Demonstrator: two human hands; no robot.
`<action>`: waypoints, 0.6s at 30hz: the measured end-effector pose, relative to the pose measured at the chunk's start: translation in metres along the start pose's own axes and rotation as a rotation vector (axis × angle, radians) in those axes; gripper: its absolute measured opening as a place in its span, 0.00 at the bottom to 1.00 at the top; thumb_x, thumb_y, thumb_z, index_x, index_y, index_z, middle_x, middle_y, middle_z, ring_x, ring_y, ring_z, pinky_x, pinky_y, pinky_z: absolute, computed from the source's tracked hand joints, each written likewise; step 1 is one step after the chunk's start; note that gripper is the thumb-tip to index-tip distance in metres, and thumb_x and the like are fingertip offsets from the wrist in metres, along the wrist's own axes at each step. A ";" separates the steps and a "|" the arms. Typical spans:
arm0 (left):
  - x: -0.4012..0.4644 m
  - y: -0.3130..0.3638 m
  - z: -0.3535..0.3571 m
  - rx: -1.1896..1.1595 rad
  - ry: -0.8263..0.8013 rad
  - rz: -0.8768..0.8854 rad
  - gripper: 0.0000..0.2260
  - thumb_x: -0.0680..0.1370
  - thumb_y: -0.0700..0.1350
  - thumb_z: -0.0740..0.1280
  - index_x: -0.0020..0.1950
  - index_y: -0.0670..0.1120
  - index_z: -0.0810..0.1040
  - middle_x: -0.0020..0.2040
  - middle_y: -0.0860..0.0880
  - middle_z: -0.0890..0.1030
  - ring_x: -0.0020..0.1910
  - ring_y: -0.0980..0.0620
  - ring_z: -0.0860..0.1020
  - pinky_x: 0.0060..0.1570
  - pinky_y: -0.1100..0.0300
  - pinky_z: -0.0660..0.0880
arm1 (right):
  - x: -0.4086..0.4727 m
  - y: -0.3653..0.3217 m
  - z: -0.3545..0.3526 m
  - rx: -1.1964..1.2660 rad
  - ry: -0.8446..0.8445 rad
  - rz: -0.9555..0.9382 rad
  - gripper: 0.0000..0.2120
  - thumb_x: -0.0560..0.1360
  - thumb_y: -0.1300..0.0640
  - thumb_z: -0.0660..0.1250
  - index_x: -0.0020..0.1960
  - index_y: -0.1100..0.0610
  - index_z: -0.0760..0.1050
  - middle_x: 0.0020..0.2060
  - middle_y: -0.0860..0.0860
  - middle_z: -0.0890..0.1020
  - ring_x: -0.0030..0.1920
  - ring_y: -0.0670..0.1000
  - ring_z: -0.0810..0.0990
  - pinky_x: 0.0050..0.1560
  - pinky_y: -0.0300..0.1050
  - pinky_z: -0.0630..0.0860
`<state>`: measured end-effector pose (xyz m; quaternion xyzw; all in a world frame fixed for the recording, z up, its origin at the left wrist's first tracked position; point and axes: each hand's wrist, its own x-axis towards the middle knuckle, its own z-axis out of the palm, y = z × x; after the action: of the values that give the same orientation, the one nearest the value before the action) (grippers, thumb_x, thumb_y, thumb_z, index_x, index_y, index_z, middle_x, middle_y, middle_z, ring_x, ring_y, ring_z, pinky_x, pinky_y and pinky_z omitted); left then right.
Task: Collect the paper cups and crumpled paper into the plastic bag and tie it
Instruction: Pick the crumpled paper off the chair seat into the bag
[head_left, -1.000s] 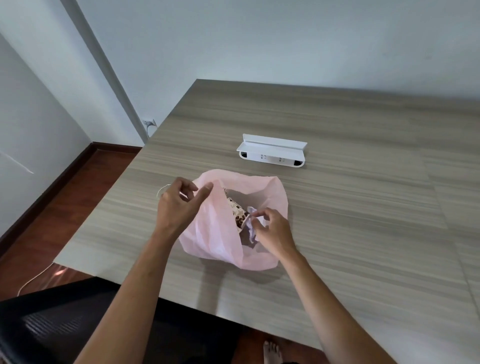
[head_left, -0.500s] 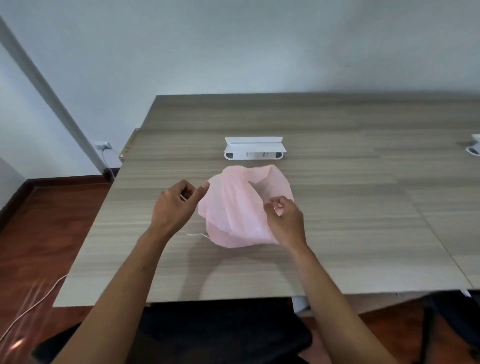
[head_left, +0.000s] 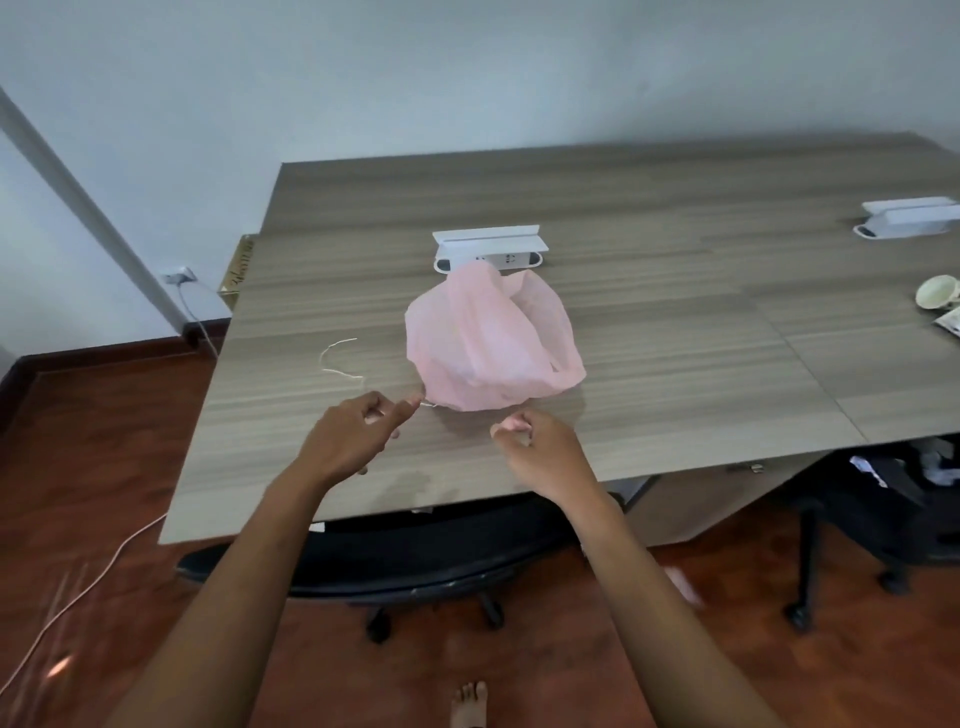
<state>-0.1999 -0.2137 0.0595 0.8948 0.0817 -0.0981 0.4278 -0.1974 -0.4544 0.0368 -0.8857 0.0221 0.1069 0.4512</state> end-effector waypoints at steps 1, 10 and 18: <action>-0.009 -0.005 -0.002 0.028 -0.003 -0.021 0.31 0.65 0.78 0.58 0.48 0.53 0.79 0.43 0.56 0.84 0.44 0.51 0.82 0.38 0.52 0.82 | -0.006 -0.001 0.005 -0.040 0.002 -0.013 0.13 0.76 0.44 0.64 0.52 0.52 0.77 0.53 0.44 0.80 0.53 0.46 0.77 0.50 0.43 0.73; -0.082 -0.054 -0.015 0.395 -0.096 -0.158 0.42 0.66 0.82 0.46 0.60 0.54 0.77 0.60 0.50 0.81 0.54 0.48 0.78 0.57 0.49 0.72 | -0.070 0.003 0.046 -0.442 0.152 -0.100 0.19 0.77 0.42 0.58 0.59 0.52 0.76 0.55 0.47 0.81 0.57 0.53 0.77 0.59 0.52 0.69; -0.097 -0.069 -0.027 0.610 -0.210 -0.155 0.40 0.70 0.79 0.45 0.68 0.56 0.75 0.66 0.50 0.79 0.65 0.44 0.75 0.63 0.47 0.69 | -0.080 0.000 0.058 -0.533 0.255 -0.002 0.15 0.74 0.45 0.64 0.57 0.49 0.78 0.51 0.46 0.83 0.57 0.52 0.77 0.60 0.51 0.66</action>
<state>-0.3065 -0.1557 0.0477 0.9578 0.0716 -0.2421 0.1377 -0.2855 -0.4123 0.0201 -0.9793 0.0489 -0.0037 0.1965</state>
